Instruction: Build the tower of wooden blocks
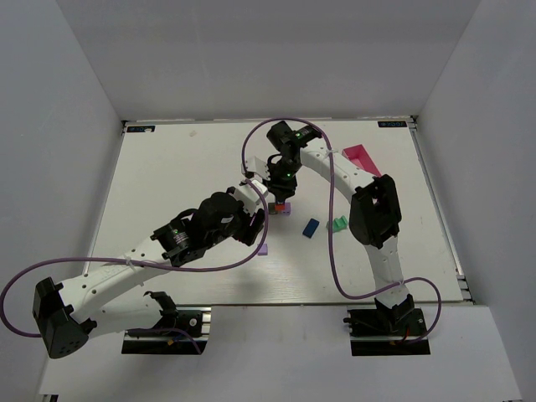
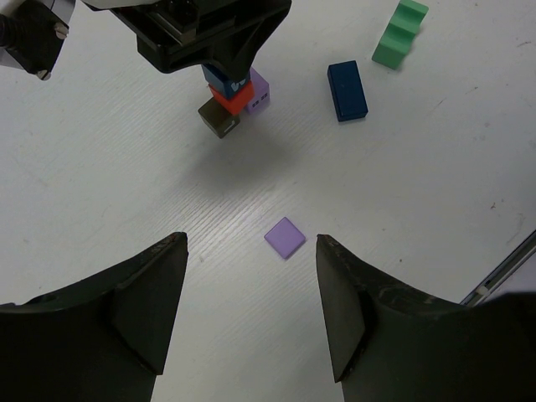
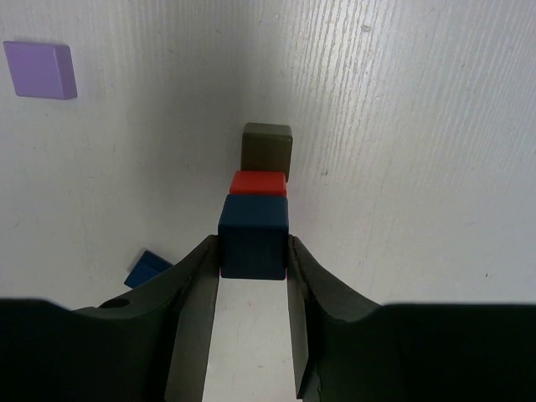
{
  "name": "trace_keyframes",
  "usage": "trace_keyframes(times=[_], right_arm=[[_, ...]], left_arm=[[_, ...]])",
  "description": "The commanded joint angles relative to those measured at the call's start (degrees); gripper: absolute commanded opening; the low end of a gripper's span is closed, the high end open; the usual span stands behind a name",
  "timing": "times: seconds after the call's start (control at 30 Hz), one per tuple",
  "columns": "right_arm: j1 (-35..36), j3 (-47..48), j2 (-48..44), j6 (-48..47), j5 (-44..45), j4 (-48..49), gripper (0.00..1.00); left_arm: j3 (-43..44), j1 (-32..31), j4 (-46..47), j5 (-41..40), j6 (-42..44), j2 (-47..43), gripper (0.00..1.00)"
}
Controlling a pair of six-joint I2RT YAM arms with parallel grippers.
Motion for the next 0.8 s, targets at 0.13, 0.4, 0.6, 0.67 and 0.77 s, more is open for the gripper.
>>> trace_keyframes(times=[0.13,0.4,0.6,0.67,0.77], right_arm=[[0.43,2.36,0.73,0.56,0.2,-0.85,0.23],[0.43,2.36,1.09,0.65,0.37,-0.94,0.25],[0.61,2.53,1.17,0.82,0.37,-0.77,0.26],[0.52,2.36,1.0,0.91,0.28,-0.68,0.26],[0.52,2.45,1.09,1.0,0.37,-0.59,0.26]], left_arm=[[-0.38,0.26,0.98,0.85,0.5,-1.45,0.73],[-0.38,0.26,0.98,0.85,0.5,-1.45,0.73],[-0.38,0.26,0.98,0.85,0.5,-1.98,0.73],[-0.38,0.26,0.98,0.85,0.5,-1.98,0.73],[-0.38,0.26,0.98,0.85,0.5,-1.98,0.73]])
